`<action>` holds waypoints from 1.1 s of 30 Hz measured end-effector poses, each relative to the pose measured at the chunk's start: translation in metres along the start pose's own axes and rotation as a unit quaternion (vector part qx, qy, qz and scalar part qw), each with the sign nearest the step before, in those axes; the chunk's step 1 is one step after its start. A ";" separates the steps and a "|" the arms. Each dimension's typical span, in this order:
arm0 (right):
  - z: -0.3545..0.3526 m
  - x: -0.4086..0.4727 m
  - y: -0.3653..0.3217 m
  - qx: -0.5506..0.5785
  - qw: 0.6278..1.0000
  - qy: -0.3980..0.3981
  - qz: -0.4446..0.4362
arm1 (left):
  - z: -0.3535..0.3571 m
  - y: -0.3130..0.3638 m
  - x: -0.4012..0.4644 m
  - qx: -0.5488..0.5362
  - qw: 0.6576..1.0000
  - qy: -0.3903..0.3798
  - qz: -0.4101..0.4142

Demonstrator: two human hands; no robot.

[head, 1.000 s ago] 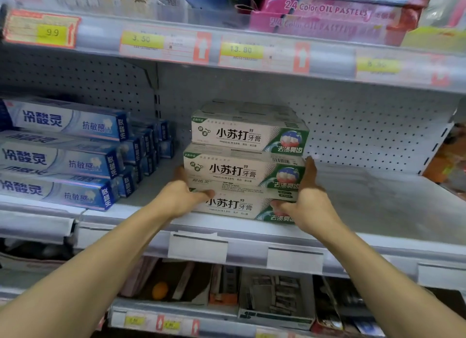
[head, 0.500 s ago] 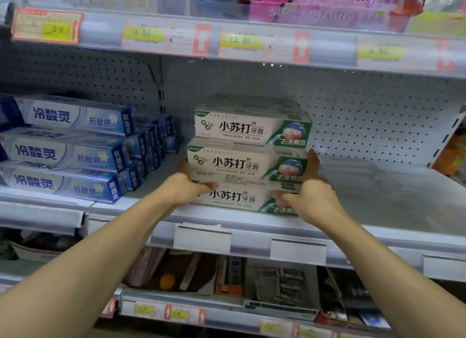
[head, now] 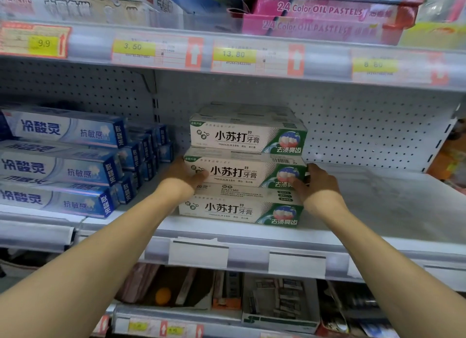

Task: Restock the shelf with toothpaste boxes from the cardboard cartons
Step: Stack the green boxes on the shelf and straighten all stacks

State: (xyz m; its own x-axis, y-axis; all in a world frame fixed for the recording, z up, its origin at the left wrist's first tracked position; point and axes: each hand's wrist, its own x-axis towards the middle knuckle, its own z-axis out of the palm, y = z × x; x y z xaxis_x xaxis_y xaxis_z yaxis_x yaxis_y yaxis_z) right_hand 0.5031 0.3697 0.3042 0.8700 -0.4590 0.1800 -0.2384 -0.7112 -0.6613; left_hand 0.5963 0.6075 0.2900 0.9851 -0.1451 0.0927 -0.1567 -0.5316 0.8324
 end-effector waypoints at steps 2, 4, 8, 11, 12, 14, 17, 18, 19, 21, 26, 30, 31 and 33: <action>0.000 0.001 0.001 -0.001 1.000 -0.001 -0.004 | -0.001 -0.001 0.002 0.005 1.000 -0.001 0.007; 0.001 0.001 0.002 0.001 1.000 -0.005 -0.005 | -0.001 -0.002 0.000 -0.014 1.000 -0.013 0.015; 0.001 0.000 -0.003 -0.019 1.000 0.009 0.000 | 0.000 0.002 -0.005 -0.087 0.995 -0.030 0.033; 0.000 0.004 -0.005 -0.038 0.999 0.009 0.004 | 0.000 0.003 0.000 -0.077 0.997 -0.019 0.006; 0.000 0.005 -0.005 -0.044 0.999 0.008 0.004 | 0.000 0.003 0.001 -0.067 0.997 -0.022 0.005; 0.000 0.006 -0.005 -0.041 0.999 0.009 0.006 | -0.001 0.004 0.003 -0.057 0.998 -0.022 0.005; 0.002 0.007 -0.005 -0.038 0.999 0.011 0.014 | -0.001 0.005 0.004 -0.035 0.999 -0.019 -0.001; 0.002 0.007 -0.005 -0.030 0.999 0.020 0.018 | -0.001 0.005 0.004 -0.035 0.999 -0.019 -0.003; 0.003 0.005 -0.005 -0.012 0.999 0.037 0.023 | -0.001 0.005 0.004 -0.041 0.999 -0.022 -0.005; 0.002 -0.002 -0.008 0.019 0.996 0.086 0.018 | -0.003 0.004 0.004 -0.062 0.998 -0.029 -0.012; 0.002 -0.017 -0.030 -0.147 0.966 0.159 -0.140 | -0.013 0.012 0.014 -0.053 0.998 0.007 -0.032; 0.007 0.000 -0.047 -0.188 0.962 0.130 -0.146 | -0.023 0.021 0.025 -0.068 0.998 0.000 -0.011; 0.009 0.004 -0.050 -0.192 0.964 0.118 -0.139 | -0.024 0.023 0.027 -0.085 0.996 -0.004 -0.008; 0.011 0.010 -0.052 -0.193 0.969 0.098 -0.121 | -0.024 0.024 0.034 -0.146 0.989 -0.019 -0.018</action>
State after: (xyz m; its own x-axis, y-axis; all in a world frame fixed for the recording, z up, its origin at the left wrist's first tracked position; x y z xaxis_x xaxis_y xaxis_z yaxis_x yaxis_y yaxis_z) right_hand 0.5288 0.4079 0.3318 0.8309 -0.3191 0.4560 -0.2144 -0.9396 -0.2668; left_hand 0.6274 0.6102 0.3262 0.9854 -0.1643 0.0447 -0.0893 -0.2750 0.9573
